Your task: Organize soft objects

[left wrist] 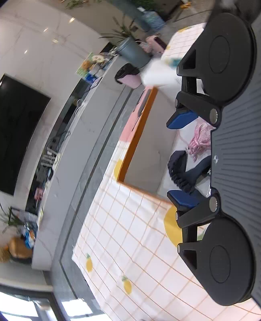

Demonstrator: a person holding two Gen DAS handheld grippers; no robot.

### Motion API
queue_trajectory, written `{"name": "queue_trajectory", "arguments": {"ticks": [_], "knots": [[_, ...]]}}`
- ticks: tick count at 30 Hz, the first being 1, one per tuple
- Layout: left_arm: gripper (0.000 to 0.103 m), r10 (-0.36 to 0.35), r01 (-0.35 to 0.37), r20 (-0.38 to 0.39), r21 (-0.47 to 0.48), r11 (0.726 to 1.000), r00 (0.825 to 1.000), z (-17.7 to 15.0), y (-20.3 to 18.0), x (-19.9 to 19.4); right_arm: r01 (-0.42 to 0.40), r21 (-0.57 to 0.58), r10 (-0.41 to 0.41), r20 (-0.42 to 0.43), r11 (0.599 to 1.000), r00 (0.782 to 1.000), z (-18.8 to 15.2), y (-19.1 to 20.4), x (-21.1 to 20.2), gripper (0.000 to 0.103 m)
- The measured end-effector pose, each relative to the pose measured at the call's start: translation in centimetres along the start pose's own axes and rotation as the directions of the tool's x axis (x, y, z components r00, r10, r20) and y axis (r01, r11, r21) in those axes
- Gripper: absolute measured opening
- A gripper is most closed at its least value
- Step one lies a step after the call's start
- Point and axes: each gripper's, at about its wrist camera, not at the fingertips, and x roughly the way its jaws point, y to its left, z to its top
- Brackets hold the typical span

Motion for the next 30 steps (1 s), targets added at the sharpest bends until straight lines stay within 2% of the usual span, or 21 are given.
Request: {"name": "queue_trajectory", "arguments": {"ticks": [3, 6, 10, 14, 16, 17, 19, 22, 26, 30], "knots": [[0.081, -0.001, 0.001, -0.002, -0.053, 0.999, 1.0, 0.5, 1.1, -0.6, 0.024, -0.013, -0.025, -0.06, 1.0, 0.998, -0.3, 1.3, 2.7, 0.067], [0.081, 0.004, -0.004, 0.001, -0.057, 0.998, 1.0, 0.8, 1.5, -0.7, 0.023, -0.019, -0.025, -0.118, 1.0, 0.993, -0.3, 2.0, 5.3, 0.067], [0.081, -0.012, 0.011, -0.006, -0.052, 0.999, 1.0, 0.5, 1.8, -0.7, 0.035, 0.053, -0.025, -0.175, 0.998, 0.984, -0.1, 1.6, 8.3, 0.068], [0.081, -0.033, 0.032, -0.013, -0.085, 0.996, 0.999, 0.7, 2.4, -0.7, 0.04, 0.048, -0.03, -0.205, 0.998, 0.978, -0.1, 2.4, 10.2, 0.068], [0.081, -0.041, 0.04, -0.014, -0.09, 0.995, 0.999, 0.8, 2.6, -0.7, 0.036, 0.061, -0.024, -0.195, 0.997, 0.981, -0.2, 2.7, 10.4, 0.072], [0.08, -0.042, 0.041, -0.013, -0.093, 0.995, 0.999, 0.8, 2.8, -0.6, 0.043, 0.064, -0.03, -0.186, 0.997, 0.982, -0.1, 2.7, 10.4, 0.081], [0.078, -0.044, 0.043, -0.012, -0.101, 0.994, 0.999, 1.0, 3.0, -0.6, 0.035, 0.034, -0.029, -0.175, 0.999, 0.984, -0.1, 3.2, 10.1, 0.091], [0.078, -0.037, 0.035, -0.011, -0.134, 0.99, 0.999, 1.2, 3.5, -1.1, -0.028, 0.012, 0.03, -0.152, 1.0, 0.988, 0.0, 3.9, 9.3, 0.091], [0.078, -0.065, 0.071, 0.045, -0.133, 0.989, 0.997, 1.8, 3.8, -3.2, -0.06, 0.013, 0.061, -0.117, 0.998, 0.991, 0.2, 4.2, 7.9, 0.094], [0.078, -0.033, 0.042, 0.078, -0.115, 0.993, 0.996, 2.4, 3.4, -5.3, -0.114, 0.029, 0.116, -0.084, 0.993, 0.99, 0.6, 4.5, 6.0, 0.097]]}}
